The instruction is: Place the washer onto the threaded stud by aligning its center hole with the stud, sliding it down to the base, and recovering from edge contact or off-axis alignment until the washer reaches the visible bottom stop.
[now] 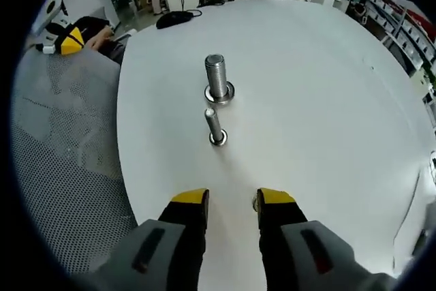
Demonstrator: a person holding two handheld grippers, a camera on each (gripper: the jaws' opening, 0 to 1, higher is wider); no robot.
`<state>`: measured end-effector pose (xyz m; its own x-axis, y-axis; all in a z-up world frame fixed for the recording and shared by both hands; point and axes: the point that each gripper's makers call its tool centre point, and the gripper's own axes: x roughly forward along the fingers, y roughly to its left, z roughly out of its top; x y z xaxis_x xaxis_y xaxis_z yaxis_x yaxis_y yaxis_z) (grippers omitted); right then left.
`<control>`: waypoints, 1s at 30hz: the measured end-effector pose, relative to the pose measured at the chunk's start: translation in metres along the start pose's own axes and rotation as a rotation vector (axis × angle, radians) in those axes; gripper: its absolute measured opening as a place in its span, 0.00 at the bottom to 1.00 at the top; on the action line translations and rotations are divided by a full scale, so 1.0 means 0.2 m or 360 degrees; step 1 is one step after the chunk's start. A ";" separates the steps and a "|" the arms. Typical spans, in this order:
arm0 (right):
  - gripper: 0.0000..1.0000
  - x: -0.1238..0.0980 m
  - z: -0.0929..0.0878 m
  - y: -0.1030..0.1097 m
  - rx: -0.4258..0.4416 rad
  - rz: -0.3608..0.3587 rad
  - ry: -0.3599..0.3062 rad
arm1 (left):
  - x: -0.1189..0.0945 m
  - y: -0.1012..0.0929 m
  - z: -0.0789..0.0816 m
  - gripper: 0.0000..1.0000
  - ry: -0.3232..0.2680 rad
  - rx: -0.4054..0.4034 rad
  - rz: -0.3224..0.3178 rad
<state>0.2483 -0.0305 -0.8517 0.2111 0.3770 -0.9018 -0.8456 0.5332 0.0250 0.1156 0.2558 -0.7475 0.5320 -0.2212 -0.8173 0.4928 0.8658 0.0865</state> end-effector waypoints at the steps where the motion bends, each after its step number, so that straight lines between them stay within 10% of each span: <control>1: 0.30 -0.01 -0.01 -0.01 0.0007 -0.0017 0.0002 | 0.00 0.00 0.00 0.00 0.0000 -0.0001 0.0000; 8: 0.30 -0.01 -0.11 -0.05 0.0112 -0.0005 0.0092 | 0.00 0.00 0.00 0.00 -0.0007 0.0003 0.0003; 30: 0.23 0.06 -0.07 -0.09 -0.0212 0.0000 0.0384 | -0.01 0.01 0.02 0.00 -0.0038 -0.0001 0.0013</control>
<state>0.2593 -0.0453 -0.8696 0.1014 0.1773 -0.9789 -0.9060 0.4230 -0.0173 0.1180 0.2561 -0.7440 0.5522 -0.2244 -0.8029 0.4878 0.8680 0.0929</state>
